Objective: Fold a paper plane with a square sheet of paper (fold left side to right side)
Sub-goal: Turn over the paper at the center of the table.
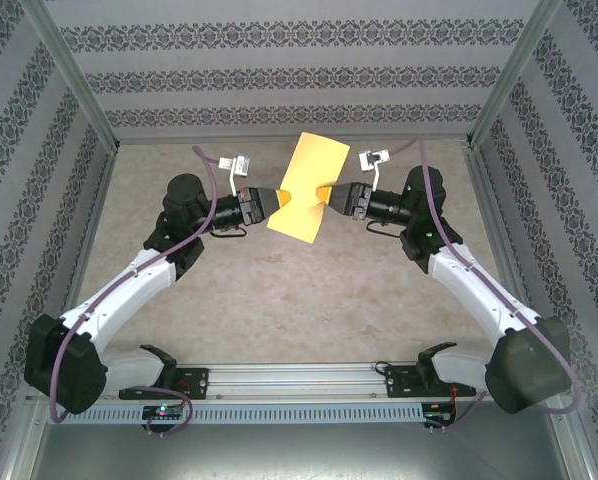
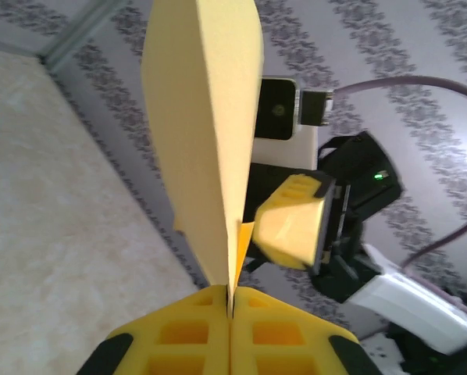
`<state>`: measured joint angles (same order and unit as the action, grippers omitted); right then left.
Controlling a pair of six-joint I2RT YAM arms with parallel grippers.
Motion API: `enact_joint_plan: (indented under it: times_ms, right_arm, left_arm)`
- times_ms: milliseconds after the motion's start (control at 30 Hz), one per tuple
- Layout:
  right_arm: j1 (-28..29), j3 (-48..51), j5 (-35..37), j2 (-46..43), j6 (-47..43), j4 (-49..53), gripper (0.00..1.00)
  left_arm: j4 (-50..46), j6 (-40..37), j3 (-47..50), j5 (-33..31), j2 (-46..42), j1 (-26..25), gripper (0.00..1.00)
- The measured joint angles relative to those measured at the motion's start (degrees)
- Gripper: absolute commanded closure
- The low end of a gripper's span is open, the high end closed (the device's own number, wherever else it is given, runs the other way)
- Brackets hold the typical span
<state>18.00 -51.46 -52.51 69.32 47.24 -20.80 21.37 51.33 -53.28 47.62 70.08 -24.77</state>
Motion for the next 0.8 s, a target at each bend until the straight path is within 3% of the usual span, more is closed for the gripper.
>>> enact_joint_plan:
  times_ms: [133, 367, 600, 800]
  right_arm:
    - [-2.97, 0.33, 5.22, -4.22, -6.05, 10.64, 0.36]
    - [-8.37, 2.27, 18.25, -12.57, -15.91, 27.76, 0.02]
    - [-15.67, 11.50, 26.60, -19.39, -15.52, 32.98, 0.02]
    - [-17.51, 13.27, 30.56, -19.91, -15.43, 37.42, 0.02]
  left_arm:
    - [-14.45, -9.38, -3.54, -6.62, -1.33, -2.80, 1.00]
    - [-40.28, -25.35, -13.73, -30.64, 1.09, -14.80, 1.00]
    - [-59.36, -27.69, -19.17, -62.05, 10.88, -25.35, 1.00]
    - [-73.68, -19.28, -23.71, -80.37, 21.64, -27.02, 1.00]
